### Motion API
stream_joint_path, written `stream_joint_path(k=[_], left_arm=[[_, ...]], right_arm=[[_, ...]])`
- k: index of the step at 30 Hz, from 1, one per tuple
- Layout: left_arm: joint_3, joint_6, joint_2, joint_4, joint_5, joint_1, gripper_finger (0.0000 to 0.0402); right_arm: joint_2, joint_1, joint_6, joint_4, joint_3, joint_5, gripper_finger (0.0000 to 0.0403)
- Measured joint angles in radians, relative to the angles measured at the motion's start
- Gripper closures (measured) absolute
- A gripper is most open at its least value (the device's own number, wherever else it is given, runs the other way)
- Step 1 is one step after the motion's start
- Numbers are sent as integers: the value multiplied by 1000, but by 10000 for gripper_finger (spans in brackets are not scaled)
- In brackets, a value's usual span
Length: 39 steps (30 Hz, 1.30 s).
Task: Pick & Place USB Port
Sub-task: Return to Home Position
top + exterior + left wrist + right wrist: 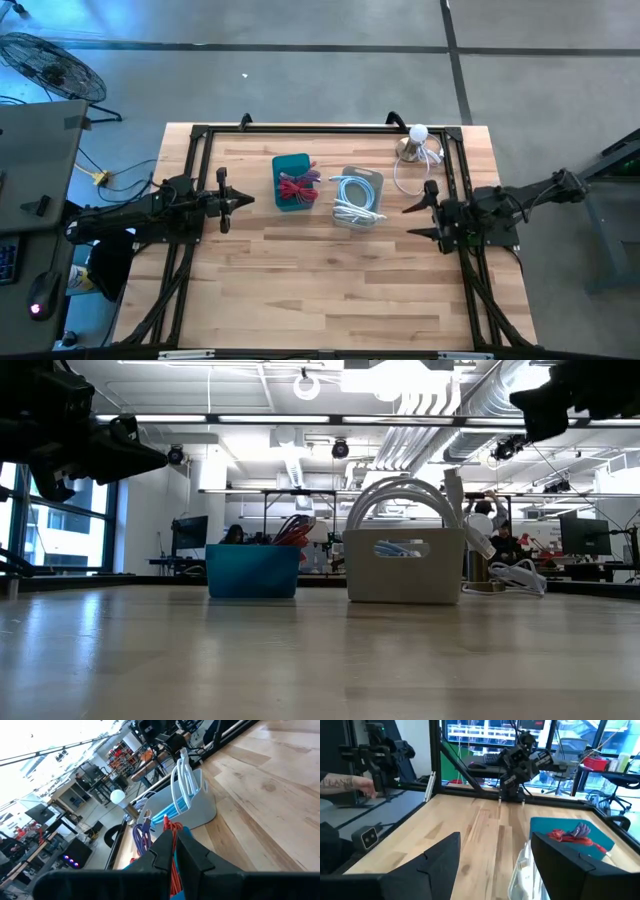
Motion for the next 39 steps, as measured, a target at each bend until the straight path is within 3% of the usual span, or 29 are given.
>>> stream_joint_path(k=[8, 15, 23, 33, 39], left_arm=[[1, 0, 0, 0, -2, 0, 383], [1, 0, 0, -1, -2, 0, 383], [1, 0, 0, -1, -2, 0, 383], [2, 0, 0, -1, -1, 0, 383], [2, 0, 0, -1, -1, 0, 383]], right_arm=[[-2, 0, -8, 21, -60, 136, 167], [-2, -23, -32, 13, -85, 175, 167], [-5, -122, -23, -6, -85, 123, 167], [-78, -293, -24, -20, -86, -78, 167], [-120, -356, -14, 121, -233, -156, 167]])
